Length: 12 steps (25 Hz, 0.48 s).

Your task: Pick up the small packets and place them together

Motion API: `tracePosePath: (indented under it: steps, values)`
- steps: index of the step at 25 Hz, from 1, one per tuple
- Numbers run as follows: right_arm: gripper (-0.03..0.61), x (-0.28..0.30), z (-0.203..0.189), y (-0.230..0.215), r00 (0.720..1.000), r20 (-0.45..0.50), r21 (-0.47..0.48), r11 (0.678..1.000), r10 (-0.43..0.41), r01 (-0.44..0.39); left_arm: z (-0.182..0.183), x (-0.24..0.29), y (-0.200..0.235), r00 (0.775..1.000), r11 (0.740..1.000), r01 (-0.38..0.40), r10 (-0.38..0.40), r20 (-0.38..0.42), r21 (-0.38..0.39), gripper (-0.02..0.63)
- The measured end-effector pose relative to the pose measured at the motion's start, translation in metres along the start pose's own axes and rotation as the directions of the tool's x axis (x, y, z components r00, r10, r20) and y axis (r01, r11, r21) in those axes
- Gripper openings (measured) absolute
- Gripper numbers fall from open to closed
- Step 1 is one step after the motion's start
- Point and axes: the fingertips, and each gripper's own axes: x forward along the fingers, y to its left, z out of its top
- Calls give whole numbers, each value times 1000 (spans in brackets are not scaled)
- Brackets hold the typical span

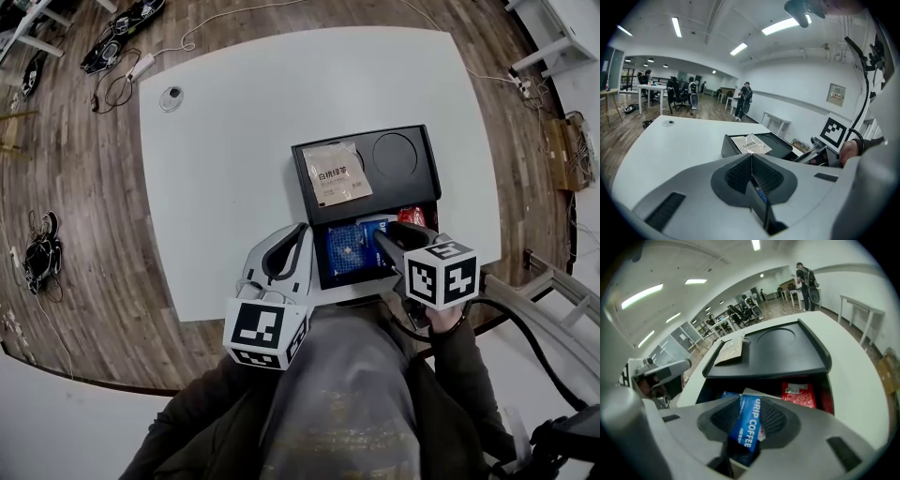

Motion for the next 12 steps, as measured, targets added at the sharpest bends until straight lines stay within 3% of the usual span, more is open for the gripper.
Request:
tracePosePath:
  steps: [4,8,10,12]
  values:
    - [3,3,-6,16,999,-42,-107,994,20,-25,0,-3,-2,1000,1000,-1,1,3,2,6]
    - [3,0,-3,19,1000,-9,-134,991,3,-5,1,-9,-3,1000,1000,-11,11,8,5,6]
    - [3,-5,1,5,998,22,-106,992,-59,61,0,-14,-3,1000,1000,-17,17,11,7,6]
    - [7,-6,1,-5,998,7,-59,996,-60,60,-2,-18,-4,1000,1000,-20,20,11,9,6]
